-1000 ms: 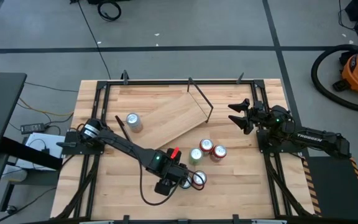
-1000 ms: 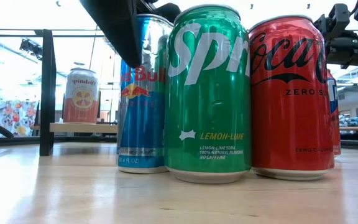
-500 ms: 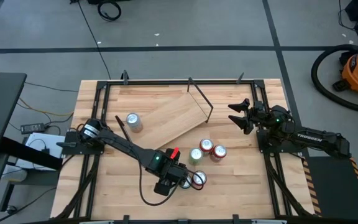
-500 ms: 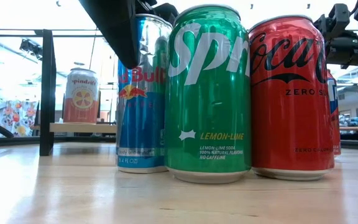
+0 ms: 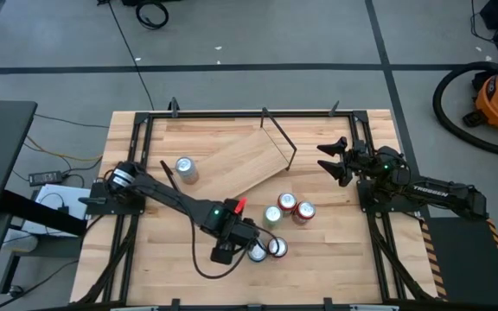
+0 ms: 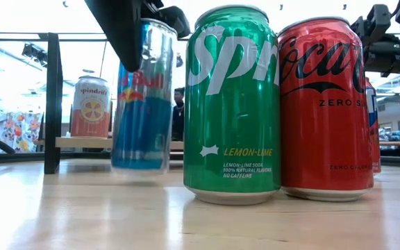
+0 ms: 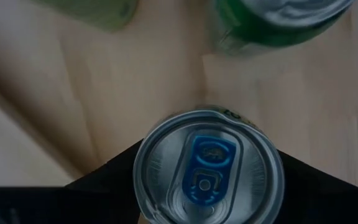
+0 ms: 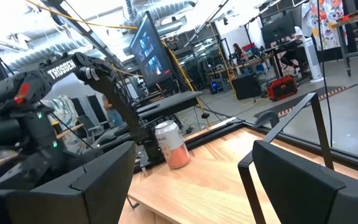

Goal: Place canned beverage on shelf
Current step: Put the blue soda can on the shelf

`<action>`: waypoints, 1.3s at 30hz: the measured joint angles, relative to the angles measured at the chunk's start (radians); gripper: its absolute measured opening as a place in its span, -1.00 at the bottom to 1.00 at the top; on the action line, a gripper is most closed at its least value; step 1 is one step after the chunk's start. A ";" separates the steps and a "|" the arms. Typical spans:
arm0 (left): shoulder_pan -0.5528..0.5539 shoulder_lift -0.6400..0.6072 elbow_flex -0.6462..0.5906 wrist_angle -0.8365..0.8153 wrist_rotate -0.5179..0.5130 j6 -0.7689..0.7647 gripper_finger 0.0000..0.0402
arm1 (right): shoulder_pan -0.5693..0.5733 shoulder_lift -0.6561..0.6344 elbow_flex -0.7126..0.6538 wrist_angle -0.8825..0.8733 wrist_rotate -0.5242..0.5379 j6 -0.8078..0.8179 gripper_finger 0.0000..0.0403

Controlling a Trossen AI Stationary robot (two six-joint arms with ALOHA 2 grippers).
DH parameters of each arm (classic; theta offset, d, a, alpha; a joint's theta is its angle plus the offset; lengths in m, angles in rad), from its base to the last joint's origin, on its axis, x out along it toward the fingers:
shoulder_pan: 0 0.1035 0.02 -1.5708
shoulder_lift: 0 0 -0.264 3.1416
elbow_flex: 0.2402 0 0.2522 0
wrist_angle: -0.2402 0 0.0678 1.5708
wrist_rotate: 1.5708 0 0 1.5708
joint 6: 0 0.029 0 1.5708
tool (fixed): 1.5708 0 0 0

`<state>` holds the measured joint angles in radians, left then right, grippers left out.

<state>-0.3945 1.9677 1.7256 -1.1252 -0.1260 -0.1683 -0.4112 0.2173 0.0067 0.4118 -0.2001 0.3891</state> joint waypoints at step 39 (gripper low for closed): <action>0.111 -0.204 0.002 -0.148 -0.138 -0.017 0.25 | 0.024 0.009 0.000 0.006 -0.002 -0.017 0.66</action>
<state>-0.2832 1.7641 1.7271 -1.2735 -0.2643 -0.1851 -0.3874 0.2264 0.0067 0.4178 -0.2020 0.3721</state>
